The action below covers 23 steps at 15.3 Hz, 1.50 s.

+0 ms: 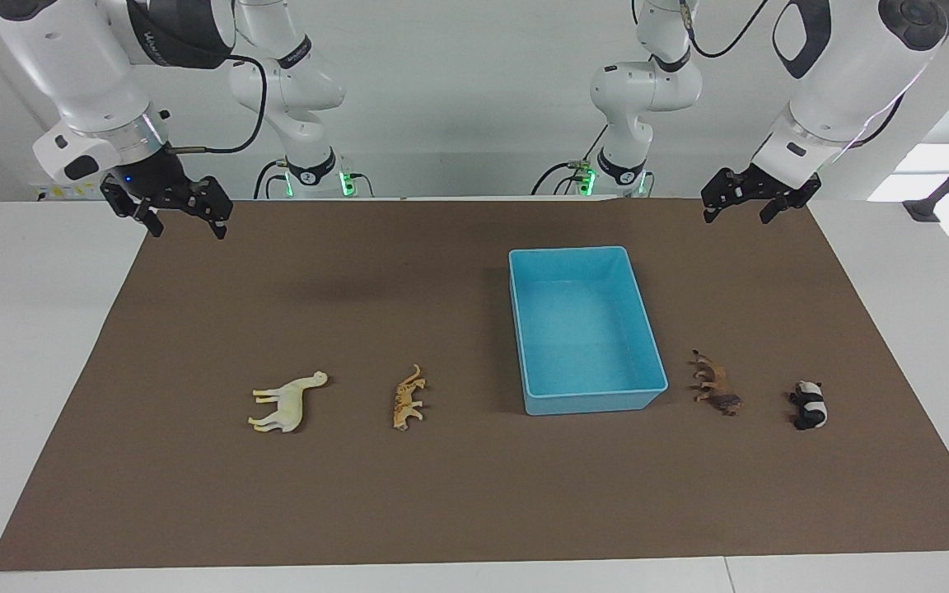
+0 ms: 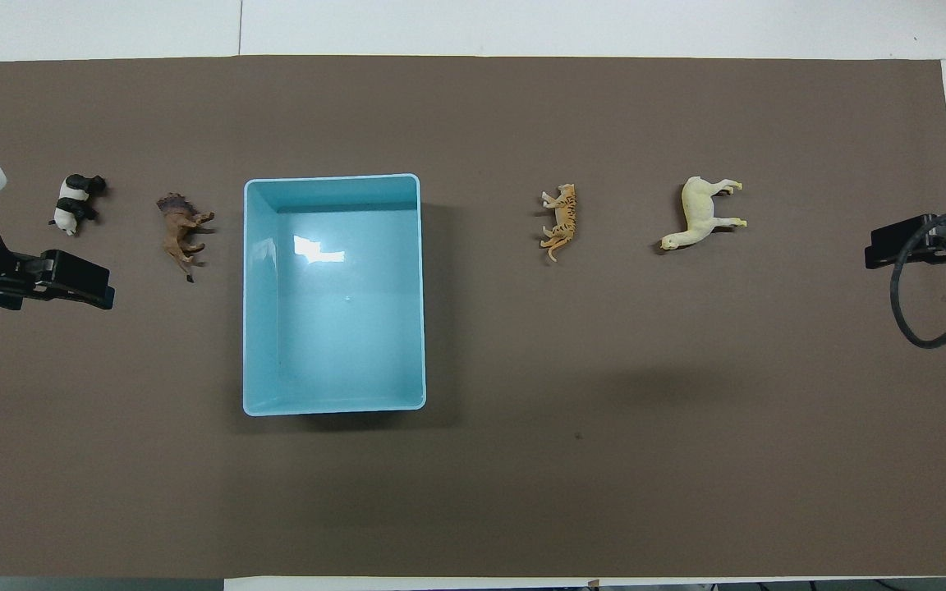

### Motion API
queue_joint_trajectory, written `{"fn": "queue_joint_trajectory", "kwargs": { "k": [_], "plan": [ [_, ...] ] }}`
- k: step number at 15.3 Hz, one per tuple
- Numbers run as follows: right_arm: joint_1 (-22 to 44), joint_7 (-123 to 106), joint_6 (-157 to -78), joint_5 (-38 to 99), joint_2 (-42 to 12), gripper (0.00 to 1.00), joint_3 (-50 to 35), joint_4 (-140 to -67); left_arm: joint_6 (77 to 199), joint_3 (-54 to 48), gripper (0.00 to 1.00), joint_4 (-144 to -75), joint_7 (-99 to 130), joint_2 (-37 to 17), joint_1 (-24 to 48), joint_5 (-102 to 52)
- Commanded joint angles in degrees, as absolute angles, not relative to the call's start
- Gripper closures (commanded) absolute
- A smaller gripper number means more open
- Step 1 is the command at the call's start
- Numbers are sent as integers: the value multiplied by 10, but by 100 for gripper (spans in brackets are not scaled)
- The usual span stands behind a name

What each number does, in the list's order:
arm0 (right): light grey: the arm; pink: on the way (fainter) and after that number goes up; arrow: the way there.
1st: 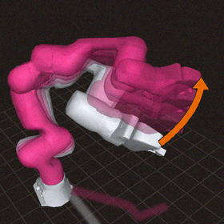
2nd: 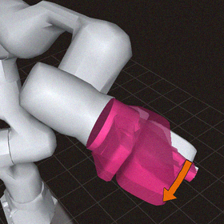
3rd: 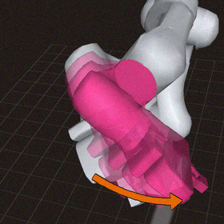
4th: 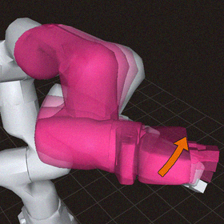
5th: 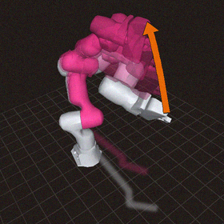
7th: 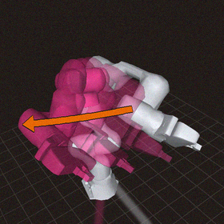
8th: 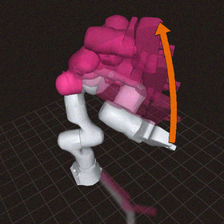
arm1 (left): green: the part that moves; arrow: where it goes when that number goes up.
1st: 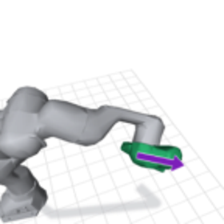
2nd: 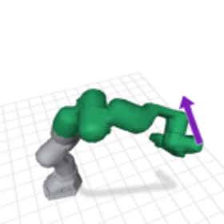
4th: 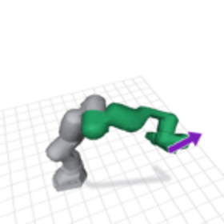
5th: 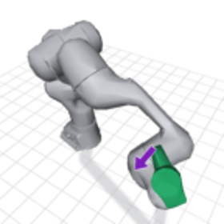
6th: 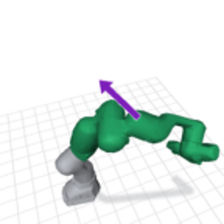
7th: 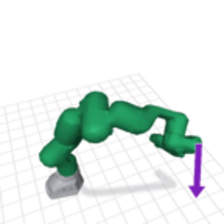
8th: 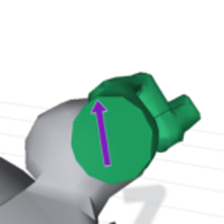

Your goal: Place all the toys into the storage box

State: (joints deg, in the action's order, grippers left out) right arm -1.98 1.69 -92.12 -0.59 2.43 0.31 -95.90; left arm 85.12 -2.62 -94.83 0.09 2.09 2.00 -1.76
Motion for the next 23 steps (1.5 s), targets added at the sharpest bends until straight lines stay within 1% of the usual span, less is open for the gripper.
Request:
{"fn": "queue_joint_trajectory", "kwargs": {
  "k": [1, 7, 9, 11, 13, 14, 15, 16, 18, 20, 23],
  "plan": [
    [-26, 25, -912, -1, 33, 0, -3, -960, 846, -25, 0, -956, -5, 32, 17, -26],
    [-39, 25, -902, -2, 35, 0, 0, -962, 850, -25, 0, -956, -4, 32, 17, -21],
    [-33, 30, -905, -1, 36, 0, -1, -962, 858, -23, 0, -961, -1, 33, 14, -12],
    [-30, 28, -931, 0, 35, 0, -3, -968, 889, -24, 0, -1003, 17, 50, 12, -11],
    [-10, 31, -964, -2, 22, 0, -5, -973, 1013, -24, 0, -1063, 22, 62, 11, -12],
    [-4, 32, -978, -2, 5, 0, -5, -975, 1053, -24, 0, -1082, 31, 61, 10, -12],
    [-1, 40, -998, -2, -16, 0, -5, -974, 1083, -24, 0, -1087, 38, 49, -3, -11],
    [-1, 59, -1020, -2, -37, 0, -5, -973, 1111, -23, 0, -1082, 37, 15, -10, -10],
    [2, 79, -1035, -7, -47, 0, -5, -972, 1172, -23, 0, -1067, 37, -45, -12, 21],
    [3, 82, -1091, -8, -83, 0, -5, -977, 1243, -24, 0, -1064, 40, -93, -32, 25],
    [21, 101, -1156, -8, -133, 0, -5, -981, 1339, -24, 0, -1061, 78, -149, -36, 24]
  ]
}}
